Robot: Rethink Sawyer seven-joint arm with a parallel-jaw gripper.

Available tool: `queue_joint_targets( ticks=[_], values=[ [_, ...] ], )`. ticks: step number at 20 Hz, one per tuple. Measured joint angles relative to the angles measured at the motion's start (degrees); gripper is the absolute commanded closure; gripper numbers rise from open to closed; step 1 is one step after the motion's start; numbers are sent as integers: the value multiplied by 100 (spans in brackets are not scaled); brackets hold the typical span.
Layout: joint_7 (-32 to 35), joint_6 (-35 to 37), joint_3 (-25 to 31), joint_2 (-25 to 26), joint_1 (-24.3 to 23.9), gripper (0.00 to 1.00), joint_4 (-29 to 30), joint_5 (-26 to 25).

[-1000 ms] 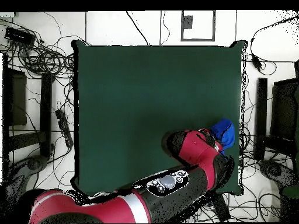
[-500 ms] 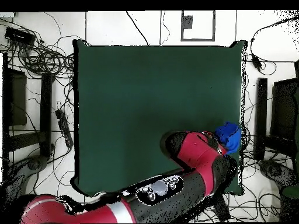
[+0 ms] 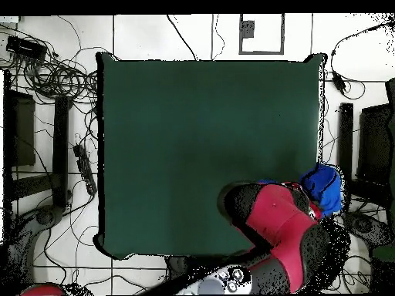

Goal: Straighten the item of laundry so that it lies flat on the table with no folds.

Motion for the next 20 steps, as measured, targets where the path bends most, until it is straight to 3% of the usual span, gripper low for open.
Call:
queue_joint_targets(
  ticks=[5, 10, 15, 20],
  values=[
    [-1, 55, 60, -765, -484, 100, -31, -591],
    [-128, 55, 654, -1542, -1474, 100, -101, -1184],
    [-739, 54, 1737, -2283, -2681, 100, -127, -1977],
    [-1863, 55, 3019, -2871, -3746, 100, -125, -2738]
  ],
)
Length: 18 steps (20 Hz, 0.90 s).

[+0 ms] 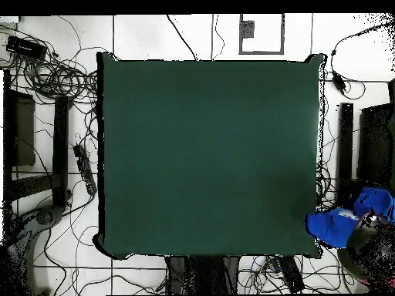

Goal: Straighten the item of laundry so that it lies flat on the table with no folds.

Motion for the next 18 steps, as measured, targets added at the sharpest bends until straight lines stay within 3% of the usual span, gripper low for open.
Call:
queue_joint_targets(
  ticks=[8, 11, 13, 18],
  values=[
    [-1237, -1, 1392, -429, -831, 100, 57, -531],
    [-1527, -52, 2209, -558, -1341, 100, 246, -585],
    [-1722, -249, 3048, -533, -1907, 100, 443, -768],
    [-1828, -791, 4006, -266, -2507, 100, 652, -1223]
  ],
)
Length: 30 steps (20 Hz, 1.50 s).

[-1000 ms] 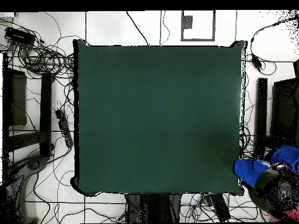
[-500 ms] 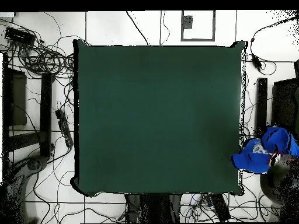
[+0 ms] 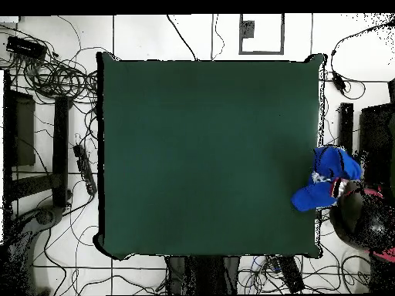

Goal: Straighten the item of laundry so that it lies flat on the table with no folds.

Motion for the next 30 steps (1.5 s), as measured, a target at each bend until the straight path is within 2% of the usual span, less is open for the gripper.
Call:
queue_joint_targets(
  ticks=[5, 7, 11, 18, 26, 30],
  values=[
    [0, -790, 627, 398, -134, 100, 235, -514],
    [0, -895, 797, 457, -124, 100, 340, -586],
    [0, -922, 1346, 571, -119, 100, 671, -688],
    [0, -924, 1893, 832, -110, 100, 844, -712],
    [0, -985, 2132, 906, 132, 100, 971, -716],
    [13, -1493, 1940, 1154, 492, 100, 968, -709]
  ],
)
